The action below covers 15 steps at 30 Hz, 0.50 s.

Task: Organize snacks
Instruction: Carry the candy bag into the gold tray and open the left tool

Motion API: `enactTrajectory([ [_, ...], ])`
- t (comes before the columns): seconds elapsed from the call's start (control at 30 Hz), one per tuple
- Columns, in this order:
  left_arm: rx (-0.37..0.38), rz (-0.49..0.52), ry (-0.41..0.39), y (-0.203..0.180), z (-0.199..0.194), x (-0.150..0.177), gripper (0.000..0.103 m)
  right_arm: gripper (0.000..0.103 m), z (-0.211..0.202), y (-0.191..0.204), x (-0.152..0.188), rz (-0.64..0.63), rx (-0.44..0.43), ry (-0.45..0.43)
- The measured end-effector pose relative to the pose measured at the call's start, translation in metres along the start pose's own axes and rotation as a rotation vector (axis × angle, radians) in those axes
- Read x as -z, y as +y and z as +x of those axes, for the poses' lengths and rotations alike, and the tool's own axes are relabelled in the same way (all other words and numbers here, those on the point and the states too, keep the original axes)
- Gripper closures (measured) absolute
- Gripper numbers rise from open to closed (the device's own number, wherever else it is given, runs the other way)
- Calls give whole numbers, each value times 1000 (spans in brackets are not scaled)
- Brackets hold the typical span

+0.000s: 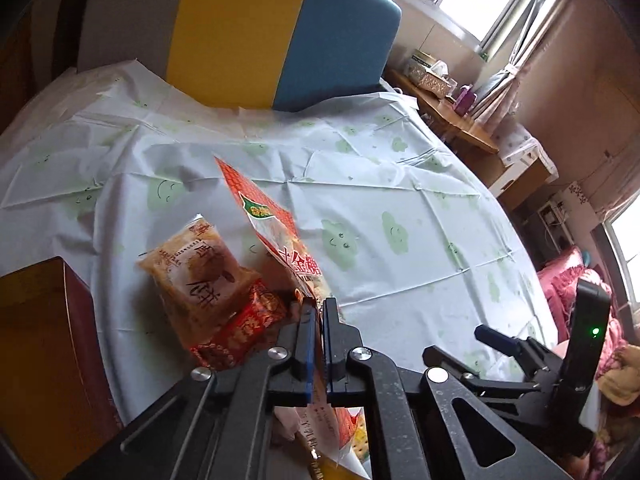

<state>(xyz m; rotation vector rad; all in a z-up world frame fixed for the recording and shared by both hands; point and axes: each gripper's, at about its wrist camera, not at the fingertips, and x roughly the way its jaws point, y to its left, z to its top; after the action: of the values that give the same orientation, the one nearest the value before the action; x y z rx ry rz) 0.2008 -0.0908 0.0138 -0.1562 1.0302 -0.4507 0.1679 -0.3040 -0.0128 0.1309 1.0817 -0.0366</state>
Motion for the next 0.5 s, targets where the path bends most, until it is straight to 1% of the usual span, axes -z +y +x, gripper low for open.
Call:
enactTrajectory([
  [0.03, 5, -12, 10, 3, 2, 1, 100, 10, 0, 1, 0, -2, 0, 2],
  [0.07, 11, -30, 20, 6, 5, 1, 95, 10, 0, 2, 1, -6, 2, 3],
  [0.2, 23, -53, 28, 8, 15, -1, 92, 10, 0, 4, 2, -22, 12, 5],
  [0.23, 22, -58, 30, 8, 19, -2, 87, 10, 1, 4, 3, -21, 12, 7],
  [0.27, 13, -62, 32, 8, 23, -2, 81, 10, 1, 4, 3, -19, 11, 10],
  [0.3, 3, -62, 35, 7, 28, -3, 79, 10, 1, 4, 3, -18, 10, 13],
  [0.4, -57, -26, 42, 2, 43, -4, 78, 10, 2, 5, 3, -19, 10, 19],
  [0.47, -131, 18, 43, 0, 54, -4, 102, 10, 3, 5, 3, -19, 7, 21],
  [0.5, -143, 23, 37, 1, 55, -2, 102, 10, 3, 4, 3, -18, 8, 21],
])
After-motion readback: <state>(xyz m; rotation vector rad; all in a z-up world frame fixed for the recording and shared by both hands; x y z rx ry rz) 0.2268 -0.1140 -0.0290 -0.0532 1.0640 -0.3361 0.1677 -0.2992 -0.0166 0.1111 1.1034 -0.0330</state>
